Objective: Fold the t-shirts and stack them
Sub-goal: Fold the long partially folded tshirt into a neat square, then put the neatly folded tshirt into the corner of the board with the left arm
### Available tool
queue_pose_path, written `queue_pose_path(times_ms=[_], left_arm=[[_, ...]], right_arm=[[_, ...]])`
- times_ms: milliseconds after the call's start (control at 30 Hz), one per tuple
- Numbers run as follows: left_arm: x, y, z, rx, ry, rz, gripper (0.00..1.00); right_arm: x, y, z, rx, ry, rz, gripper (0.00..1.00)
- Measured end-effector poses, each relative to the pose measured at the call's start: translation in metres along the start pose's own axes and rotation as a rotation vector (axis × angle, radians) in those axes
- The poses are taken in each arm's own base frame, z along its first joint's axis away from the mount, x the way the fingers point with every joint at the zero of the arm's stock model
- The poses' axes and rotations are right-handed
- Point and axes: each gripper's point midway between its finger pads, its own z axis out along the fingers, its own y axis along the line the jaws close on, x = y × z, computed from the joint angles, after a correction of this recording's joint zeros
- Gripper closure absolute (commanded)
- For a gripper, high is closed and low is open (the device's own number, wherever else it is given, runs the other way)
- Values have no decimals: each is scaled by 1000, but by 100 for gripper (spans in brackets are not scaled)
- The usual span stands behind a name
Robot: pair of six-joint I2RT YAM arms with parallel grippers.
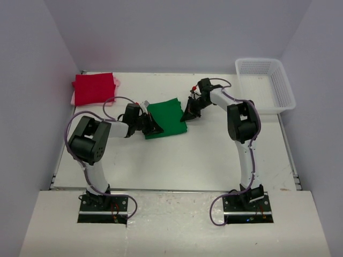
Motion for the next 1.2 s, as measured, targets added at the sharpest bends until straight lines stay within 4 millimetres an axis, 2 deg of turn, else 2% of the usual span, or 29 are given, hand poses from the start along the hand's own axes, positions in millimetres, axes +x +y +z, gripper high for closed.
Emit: queue_pose_path(times_ms=[167, 267, 533, 600, 767, 867, 1000, 1033, 1067, 1100, 1133, 1167, 1200], left_arm=[[6, 4, -5, -14, -4, 1, 100], [11, 7, -7, -13, -1, 3, 100], [30, 7, -17, 8, 24, 32, 100], [36, 6, -21, 6, 32, 42, 100], [52, -5, -36, 1, 54, 81, 100], [53, -20, -45, 17, 44, 112, 100], [47, -38, -57, 27, 15, 151, 99], [42, -43, -61, 24, 1, 161, 64], [38, -46, -64, 11, -14, 179, 42], [31, -48, -68, -12, -32, 191, 33], [22, -49, -72, -53, -57, 192, 11], [13, -49, -75, -93, -80, 204, 1], [2, -50, -78, -134, -104, 209, 0]], right_arm=[[12, -12, 7, 16, 35, 38, 100], [29, -19, 11, -6, 83, 91, 100], [80, -33, 1, -16, 92, 127, 100], [87, -35, 0, -11, 88, 115, 100], [84, -38, -3, 19, 54, 53, 100], [74, -37, -7, 47, 25, 20, 100], [52, -22, -14, 47, -37, -63, 100], [51, -20, -17, 43, -49, -84, 100], [51, -17, -20, 46, -59, -100, 99], [53, -15, -24, 51, -69, -116, 95], [58, -11, -29, 55, -78, -135, 83], [63, -7, -34, 61, -85, -154, 73], [70, 1, -42, 63, -97, -181, 62]])
